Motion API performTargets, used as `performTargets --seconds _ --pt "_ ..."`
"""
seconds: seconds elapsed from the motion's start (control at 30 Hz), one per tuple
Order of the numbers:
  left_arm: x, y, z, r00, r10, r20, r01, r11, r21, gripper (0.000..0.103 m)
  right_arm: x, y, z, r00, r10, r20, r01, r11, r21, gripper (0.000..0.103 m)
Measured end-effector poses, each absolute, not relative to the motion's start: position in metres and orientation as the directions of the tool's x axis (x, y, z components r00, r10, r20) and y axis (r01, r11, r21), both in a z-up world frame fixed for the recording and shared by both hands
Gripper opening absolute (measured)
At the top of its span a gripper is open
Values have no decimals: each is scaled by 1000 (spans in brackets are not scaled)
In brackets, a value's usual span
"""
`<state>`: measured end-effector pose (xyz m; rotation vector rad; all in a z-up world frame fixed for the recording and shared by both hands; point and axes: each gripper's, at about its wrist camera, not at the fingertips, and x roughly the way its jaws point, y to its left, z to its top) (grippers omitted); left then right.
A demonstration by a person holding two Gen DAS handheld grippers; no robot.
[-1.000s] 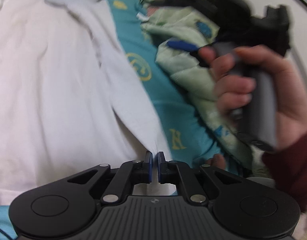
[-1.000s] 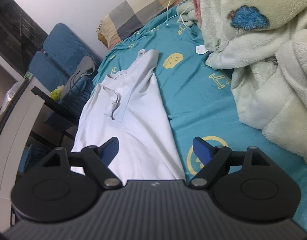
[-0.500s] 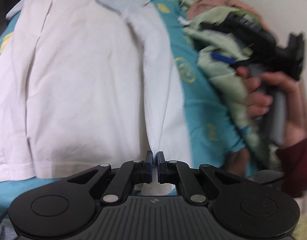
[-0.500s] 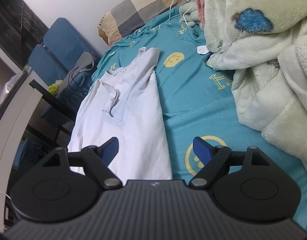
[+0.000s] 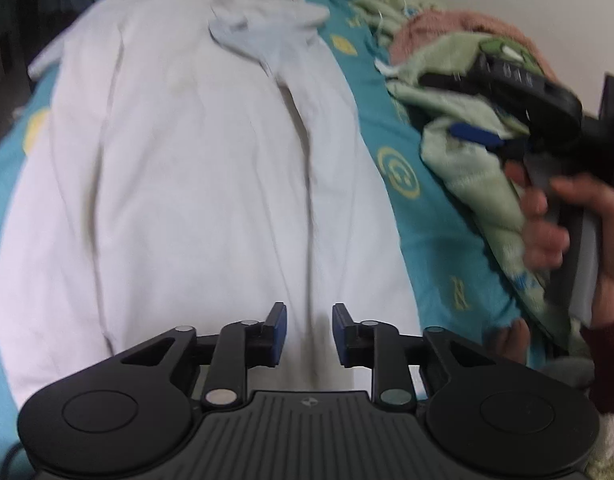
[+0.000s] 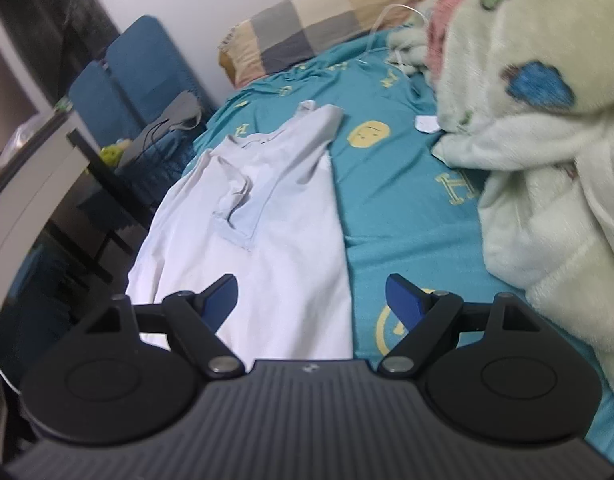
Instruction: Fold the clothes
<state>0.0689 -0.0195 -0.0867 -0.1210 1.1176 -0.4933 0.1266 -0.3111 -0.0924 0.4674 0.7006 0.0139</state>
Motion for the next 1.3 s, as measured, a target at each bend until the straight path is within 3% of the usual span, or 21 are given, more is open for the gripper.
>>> performTargets --seconds 0.23,0.43,0.5,0.6,0.9,1.13,1.3 --pt "111 -35 -39 638 -288 -714 314 944 -101 63 121 -290 -85 811 189 -553 39 927 373 82" --pt "119 -38 -48 678 -296 -673 317 943 -96 76 116 -266 -85 815 226 -534 -35 938 345 82" --pt "121 -27 -50 675 -310 -670 326 939 -106 90 119 -255 -84 810 235 -537 -59 944 325 82" --pt "130 -4 -48 676 -331 -659 325 936 -137 103 132 -234 -77 804 236 -546 -98 958 269 82" --pt "149 60 -58 646 -408 -645 338 911 -237 103 270 -150 -73 730 359 -581 -366 924 111 80" --pt "158 91 -86 593 -474 -651 341 880 -330 103 380 -20 -111 547 504 -668 -641 766 54 75" --pt "164 92 -105 556 -489 -672 347 871 -347 103 416 63 -145 459 496 -737 -761 648 -37 75"
